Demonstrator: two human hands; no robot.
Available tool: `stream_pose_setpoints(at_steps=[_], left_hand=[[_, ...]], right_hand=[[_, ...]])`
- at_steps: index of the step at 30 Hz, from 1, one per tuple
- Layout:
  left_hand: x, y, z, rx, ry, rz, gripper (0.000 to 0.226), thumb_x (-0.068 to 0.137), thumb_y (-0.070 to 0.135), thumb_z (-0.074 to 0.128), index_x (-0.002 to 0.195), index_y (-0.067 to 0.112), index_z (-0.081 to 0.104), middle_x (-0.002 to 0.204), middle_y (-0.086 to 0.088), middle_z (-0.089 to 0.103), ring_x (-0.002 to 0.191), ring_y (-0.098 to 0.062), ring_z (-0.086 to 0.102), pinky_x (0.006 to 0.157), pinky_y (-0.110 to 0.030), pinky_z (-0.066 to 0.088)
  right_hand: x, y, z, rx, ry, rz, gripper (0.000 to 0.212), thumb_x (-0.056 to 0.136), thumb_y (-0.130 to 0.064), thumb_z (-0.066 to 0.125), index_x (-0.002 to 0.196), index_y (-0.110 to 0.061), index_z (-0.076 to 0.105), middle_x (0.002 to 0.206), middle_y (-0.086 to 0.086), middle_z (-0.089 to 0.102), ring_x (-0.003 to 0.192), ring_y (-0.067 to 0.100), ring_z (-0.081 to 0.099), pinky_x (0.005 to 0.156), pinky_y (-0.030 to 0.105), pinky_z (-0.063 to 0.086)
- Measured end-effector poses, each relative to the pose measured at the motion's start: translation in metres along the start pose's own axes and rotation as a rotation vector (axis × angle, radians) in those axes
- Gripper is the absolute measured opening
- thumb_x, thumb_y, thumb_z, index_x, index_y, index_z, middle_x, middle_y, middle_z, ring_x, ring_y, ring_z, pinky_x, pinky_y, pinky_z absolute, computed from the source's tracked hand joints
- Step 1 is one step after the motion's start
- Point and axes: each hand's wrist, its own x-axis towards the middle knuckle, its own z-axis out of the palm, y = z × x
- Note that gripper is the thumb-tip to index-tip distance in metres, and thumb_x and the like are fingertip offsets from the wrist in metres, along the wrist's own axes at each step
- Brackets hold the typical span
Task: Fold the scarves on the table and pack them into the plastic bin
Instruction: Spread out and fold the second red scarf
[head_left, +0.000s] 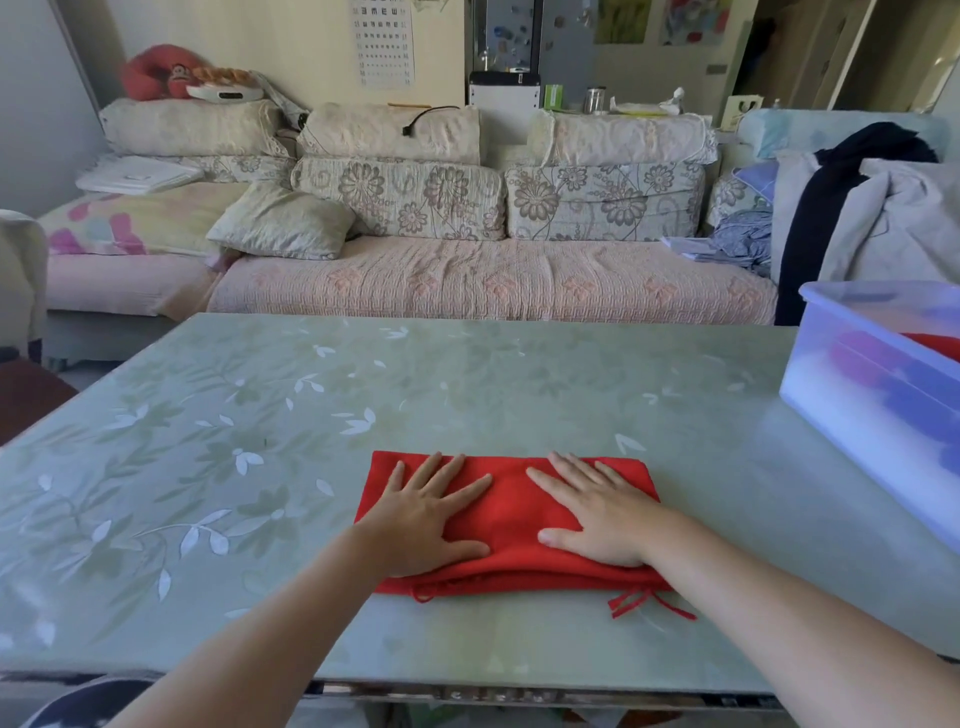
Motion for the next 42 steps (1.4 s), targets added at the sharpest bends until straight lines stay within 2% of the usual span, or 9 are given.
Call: stream_pose_setpoints(at_steps=[8, 14, 21, 24, 27, 31, 35, 38, 42], left_hand=[[-0.004, 0.01, 0.0, 0.101, -0.023, 0.037, 0.107, 0.07, 0.094, 0.02, 0.154, 0.036, -0.011, 0.161, 0.001, -0.021, 0.147, -0.018, -0.024, 0.117, -0.06, -0.009], [-0.008, 0.028, -0.002, 0.007, -0.048, 0.194, 0.101, 0.075, 0.079, 0.047, 0.154, 0.043, -0.005, 0.163, 0.004, -0.013, 0.149, -0.019, -0.016, 0.119, -0.055, -0.007], [-0.002, 0.012, -0.036, -0.54, 0.123, 0.049, 0.026, 0.095, 0.04, 0.054, 0.104, 0.022, 0.072, 0.13, 0.007, 0.06, 0.119, -0.006, 0.053, 0.105, -0.032, 0.039], [0.014, -0.017, -0.036, -0.384, 0.323, -0.082, 0.038, 0.09, 0.003, 0.046, 0.118, 0.02, 0.065, 0.125, 0.001, 0.062, 0.116, -0.019, 0.056, 0.097, -0.03, 0.043], [0.025, -0.043, -0.032, -0.037, 0.131, -0.197, 0.056, 0.088, 0.009, 0.045, 0.142, 0.025, 0.045, 0.138, 0.002, 0.054, 0.128, -0.022, 0.045, 0.103, -0.034, 0.038], [0.045, -0.048, -0.046, 0.233, 0.133, -0.237, 0.035, 0.085, 0.014, 0.051, 0.113, 0.03, 0.066, 0.114, 0.005, 0.065, 0.111, -0.021, 0.057, 0.081, -0.03, 0.045], [0.081, -0.041, -0.053, -0.173, 0.474, -0.31, 0.033, 0.083, 0.001, 0.051, 0.102, 0.019, 0.07, 0.106, -0.006, 0.064, 0.097, -0.031, 0.063, 0.074, -0.034, 0.048], [0.103, -0.017, -0.056, -0.619, 0.527, -0.252, 0.053, 0.086, -0.001, 0.055, 0.135, 0.018, 0.056, 0.14, -0.009, 0.051, 0.12, -0.027, 0.056, 0.098, -0.033, 0.045], [0.111, 0.013, -0.046, -0.41, 0.393, -0.048, 0.069, 0.087, 0.008, 0.057, 0.15, 0.024, 0.034, 0.157, -0.005, 0.029, 0.139, -0.027, 0.037, 0.112, -0.037, 0.033]], right_hand=[[0.005, 0.019, 0.0, 0.089, 0.003, -0.034, 0.074, 0.09, -0.072, 0.039, 0.155, -0.045, 0.015, 0.167, -0.006, -0.002, 0.153, 0.011, -0.003, 0.124, 0.038, 0.001], [0.027, -0.005, -0.006, 0.165, 0.275, -0.101, 0.031, 0.1, -0.021, 0.048, 0.129, -0.025, 0.058, 0.148, -0.004, 0.047, 0.141, 0.014, 0.038, 0.116, 0.033, 0.026], [0.055, -0.02, -0.017, 0.273, 0.184, -0.02, 0.036, 0.1, -0.019, 0.044, 0.134, -0.029, 0.048, 0.14, -0.004, 0.056, 0.128, 0.02, 0.051, 0.106, 0.038, 0.039], [0.067, -0.025, -0.021, 0.234, 0.169, 0.007, 0.042, 0.102, -0.02, 0.042, 0.143, -0.027, 0.046, 0.146, -0.001, 0.051, 0.133, 0.022, 0.046, 0.11, 0.039, 0.036], [0.076, -0.03, -0.022, 0.186, 0.17, 0.029, 0.042, 0.103, -0.029, 0.044, 0.145, -0.024, 0.047, 0.143, 0.004, 0.051, 0.133, 0.025, 0.044, 0.11, 0.041, 0.035], [0.081, -0.027, -0.025, 0.216, 0.124, 0.055, 0.032, 0.099, -0.039, 0.052, 0.126, -0.025, 0.061, 0.127, 0.001, 0.057, 0.122, 0.024, 0.053, 0.102, 0.037, 0.042], [0.08, -0.011, -0.032, 0.25, 0.15, 0.183, 0.03, 0.097, -0.043, 0.055, 0.121, -0.027, 0.061, 0.125, 0.0, 0.063, 0.116, 0.023, 0.059, 0.091, 0.034, 0.046], [0.079, 0.005, -0.03, 0.293, 0.159, 0.367, 0.027, 0.096, -0.045, 0.055, 0.112, -0.024, 0.064, 0.119, 0.002, 0.066, 0.11, 0.025, 0.062, 0.085, 0.033, 0.048], [0.073, 0.024, -0.025, 0.342, 0.224, 0.645, 0.033, 0.096, -0.038, 0.058, 0.112, -0.011, 0.069, 0.117, 0.013, 0.068, 0.111, 0.033, 0.064, 0.085, 0.034, 0.05]])
